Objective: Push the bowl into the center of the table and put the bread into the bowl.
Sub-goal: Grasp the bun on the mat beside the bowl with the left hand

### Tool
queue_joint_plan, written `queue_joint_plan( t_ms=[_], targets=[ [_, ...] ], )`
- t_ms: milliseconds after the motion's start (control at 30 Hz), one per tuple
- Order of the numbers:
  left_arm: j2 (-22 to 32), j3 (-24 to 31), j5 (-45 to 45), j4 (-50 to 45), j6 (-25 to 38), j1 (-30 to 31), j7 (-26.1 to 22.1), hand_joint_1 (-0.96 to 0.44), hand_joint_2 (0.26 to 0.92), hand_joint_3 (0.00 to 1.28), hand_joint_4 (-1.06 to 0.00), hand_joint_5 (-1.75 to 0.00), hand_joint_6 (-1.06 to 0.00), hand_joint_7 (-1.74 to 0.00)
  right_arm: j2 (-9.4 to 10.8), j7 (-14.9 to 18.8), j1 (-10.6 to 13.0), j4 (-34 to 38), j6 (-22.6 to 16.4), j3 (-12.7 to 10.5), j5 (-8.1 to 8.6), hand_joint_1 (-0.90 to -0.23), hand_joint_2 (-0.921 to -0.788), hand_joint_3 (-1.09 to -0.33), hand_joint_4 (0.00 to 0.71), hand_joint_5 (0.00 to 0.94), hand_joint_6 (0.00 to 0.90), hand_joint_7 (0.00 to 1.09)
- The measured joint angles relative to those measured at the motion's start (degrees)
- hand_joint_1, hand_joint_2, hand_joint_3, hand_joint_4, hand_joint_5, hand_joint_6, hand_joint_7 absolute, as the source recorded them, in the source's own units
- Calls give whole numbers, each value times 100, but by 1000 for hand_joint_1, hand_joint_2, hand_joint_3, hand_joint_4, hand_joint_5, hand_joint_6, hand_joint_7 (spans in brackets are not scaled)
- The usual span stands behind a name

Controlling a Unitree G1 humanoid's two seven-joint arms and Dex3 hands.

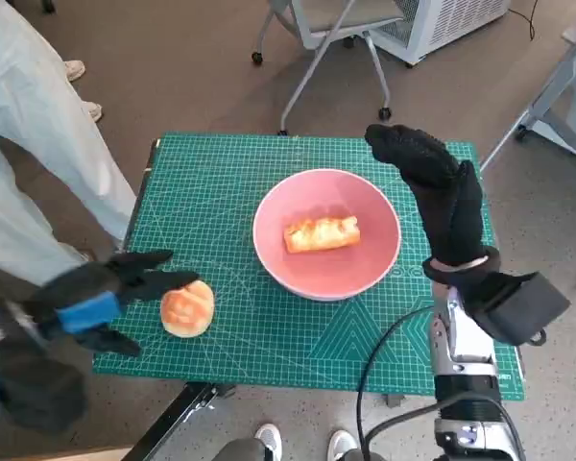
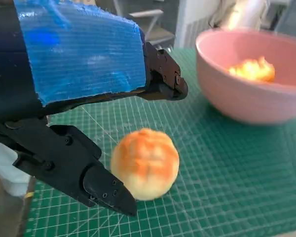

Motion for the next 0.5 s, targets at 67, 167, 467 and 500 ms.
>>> queue_joint_plan(
  t_ms=[67,167,467,500],
  targets=[
    [-14,-105,104,89,-87,-79,90,6,669,2,-266,-4,-365,-14,-12,0,0,0,6,-15,3,-680,-921,-788,159,0,9,564],
    [-40,-254,179,259,-206,-218,192,8,674,4,-269,-4,-351,-5,-14,0,1,0,6,-22,5,-680,-921,-788,159,1,9,564],
    [-173,-688,425,798,-380,-592,487,-20,686,7,-291,-9,-365,-11,-11,-3,7,2,-2,-37,-21,-680,-921,-786,160,1,11,561],
    [-190,-730,459,846,-383,-613,526,-27,688,8,-301,-13,-373,-15,-11,-4,7,2,-2,-38,-23,-680,-921,-786,160,1,12,561]
  ],
)
